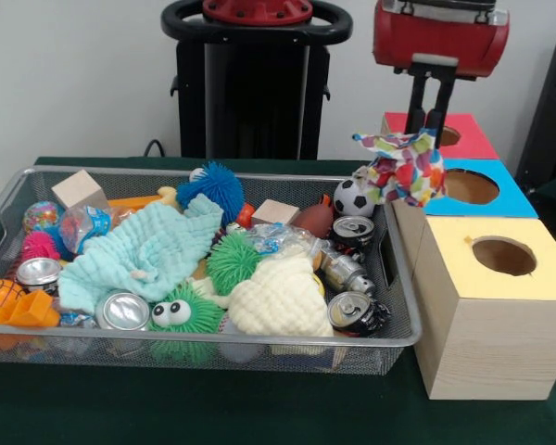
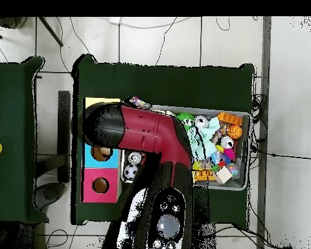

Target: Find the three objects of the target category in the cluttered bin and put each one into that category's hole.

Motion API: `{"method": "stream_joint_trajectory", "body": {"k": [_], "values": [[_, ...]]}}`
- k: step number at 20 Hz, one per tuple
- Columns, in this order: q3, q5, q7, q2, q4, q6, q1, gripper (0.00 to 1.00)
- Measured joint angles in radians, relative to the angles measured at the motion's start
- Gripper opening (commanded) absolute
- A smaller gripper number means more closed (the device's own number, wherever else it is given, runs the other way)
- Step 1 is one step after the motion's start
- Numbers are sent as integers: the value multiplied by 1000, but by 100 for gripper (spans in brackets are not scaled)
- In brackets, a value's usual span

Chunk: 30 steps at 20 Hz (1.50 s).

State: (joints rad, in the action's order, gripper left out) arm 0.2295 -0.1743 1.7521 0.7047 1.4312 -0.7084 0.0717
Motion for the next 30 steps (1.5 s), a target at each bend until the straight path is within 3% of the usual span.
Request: {"method": "stream_joint_trajectory", "body": {"k": [20, 30], "values": [[17, -14, 3, -56, -42, 0, 107, 0], [56, -45, 82, -97, -51, 0, 156, 0]]}}
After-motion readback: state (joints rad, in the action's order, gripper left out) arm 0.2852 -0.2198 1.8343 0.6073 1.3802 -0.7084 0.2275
